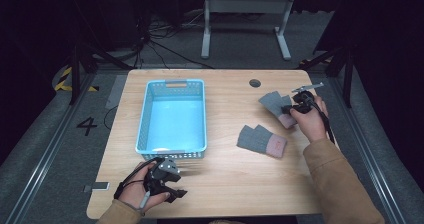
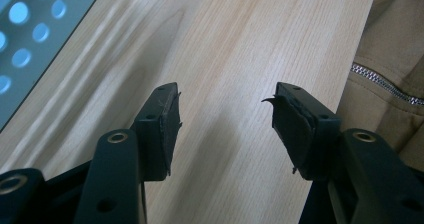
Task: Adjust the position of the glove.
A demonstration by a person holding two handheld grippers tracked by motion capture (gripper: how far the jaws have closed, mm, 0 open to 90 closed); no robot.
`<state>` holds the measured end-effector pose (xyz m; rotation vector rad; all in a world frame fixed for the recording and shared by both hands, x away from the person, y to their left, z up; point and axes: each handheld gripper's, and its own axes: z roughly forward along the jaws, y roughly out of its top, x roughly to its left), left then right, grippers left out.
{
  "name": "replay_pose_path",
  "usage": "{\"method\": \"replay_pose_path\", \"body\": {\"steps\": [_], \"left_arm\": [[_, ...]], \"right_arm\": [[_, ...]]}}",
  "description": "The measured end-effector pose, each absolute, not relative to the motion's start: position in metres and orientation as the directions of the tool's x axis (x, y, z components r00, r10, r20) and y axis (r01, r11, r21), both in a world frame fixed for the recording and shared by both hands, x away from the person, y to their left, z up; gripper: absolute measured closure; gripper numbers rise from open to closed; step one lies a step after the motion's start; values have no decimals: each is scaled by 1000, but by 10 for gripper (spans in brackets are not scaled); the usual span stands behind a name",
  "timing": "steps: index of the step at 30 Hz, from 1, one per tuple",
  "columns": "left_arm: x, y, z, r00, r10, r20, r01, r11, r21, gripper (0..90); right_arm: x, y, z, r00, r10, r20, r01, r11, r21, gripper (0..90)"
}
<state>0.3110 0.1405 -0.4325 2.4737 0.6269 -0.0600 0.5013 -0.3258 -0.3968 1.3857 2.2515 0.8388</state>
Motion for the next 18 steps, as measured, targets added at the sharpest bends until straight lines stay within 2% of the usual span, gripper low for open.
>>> {"method": "replay_pose_path", "body": {"steps": [6, 10, 18], "left_arm": [[318, 130, -431, 902, 395, -176, 426, -736, 527, 455], [323, 123, -430, 912, 372, -171, 404, -746, 530, 455], [330, 112, -428, 927, 338, -163, 372, -762, 530, 455]], "right_arm": [[477, -320, -378, -514, 858, -8, 622, 379, 685, 845], [459, -317, -370, -579, 815, 23, 584, 395, 709, 844], [425, -305, -359, -670, 742, 38, 535, 447, 717, 843]]}}
